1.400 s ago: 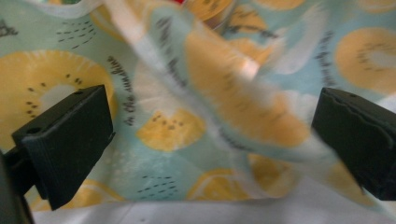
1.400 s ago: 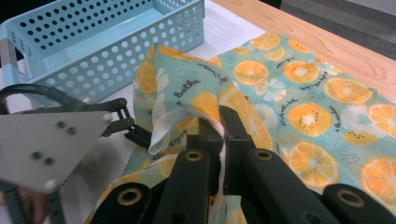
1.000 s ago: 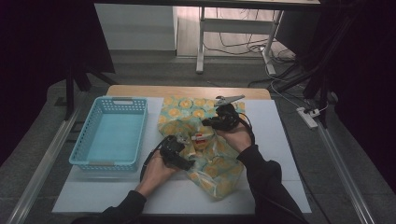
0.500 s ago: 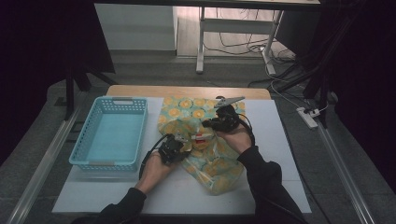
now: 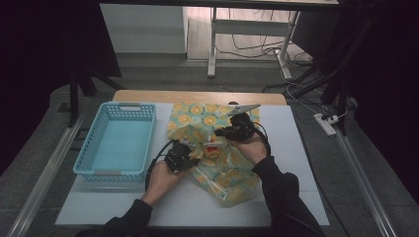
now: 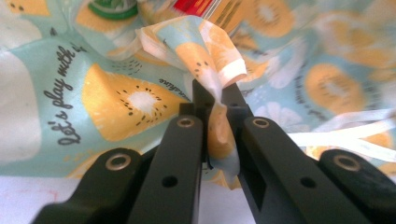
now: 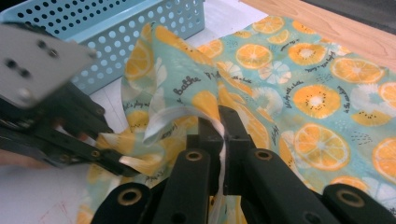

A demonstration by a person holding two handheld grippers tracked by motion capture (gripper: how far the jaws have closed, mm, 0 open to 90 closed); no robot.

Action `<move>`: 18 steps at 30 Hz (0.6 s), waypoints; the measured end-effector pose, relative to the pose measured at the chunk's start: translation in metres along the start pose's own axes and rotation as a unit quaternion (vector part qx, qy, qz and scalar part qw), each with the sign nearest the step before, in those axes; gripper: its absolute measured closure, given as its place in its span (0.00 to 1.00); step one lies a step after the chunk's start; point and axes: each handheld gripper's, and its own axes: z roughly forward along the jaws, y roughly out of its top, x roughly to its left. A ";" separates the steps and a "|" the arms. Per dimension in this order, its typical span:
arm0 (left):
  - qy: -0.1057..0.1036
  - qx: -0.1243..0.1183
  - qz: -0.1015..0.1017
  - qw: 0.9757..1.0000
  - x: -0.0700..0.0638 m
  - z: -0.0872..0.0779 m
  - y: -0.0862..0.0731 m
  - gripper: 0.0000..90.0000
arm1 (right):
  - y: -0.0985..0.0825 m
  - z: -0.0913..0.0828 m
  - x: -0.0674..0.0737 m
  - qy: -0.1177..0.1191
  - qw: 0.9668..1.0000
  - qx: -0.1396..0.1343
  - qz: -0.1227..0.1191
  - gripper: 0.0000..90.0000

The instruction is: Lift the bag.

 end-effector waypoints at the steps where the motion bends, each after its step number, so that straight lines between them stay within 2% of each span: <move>1: -0.004 -0.005 -0.001 1.000 -0.001 -0.004 0.001 0.99 | 0.001 -0.001 0.000 0.000 1.000 0.000 -0.002 1.00; 4: -0.017 -0.022 -0.003 1.000 -0.004 -0.015 0.007 0.99 | 0.006 -0.004 0.002 -0.003 1.000 -0.003 -0.006 1.00; 13: -0.023 -0.057 0.011 0.998 -0.011 -0.042 0.026 0.99 | 0.022 -0.014 0.006 -0.004 1.000 -0.008 -0.015 1.00; 18: -0.046 -0.075 0.002 0.996 -0.008 -0.054 0.036 0.99 | 0.027 -0.018 0.008 -0.001 1.000 -0.011 -0.016 1.00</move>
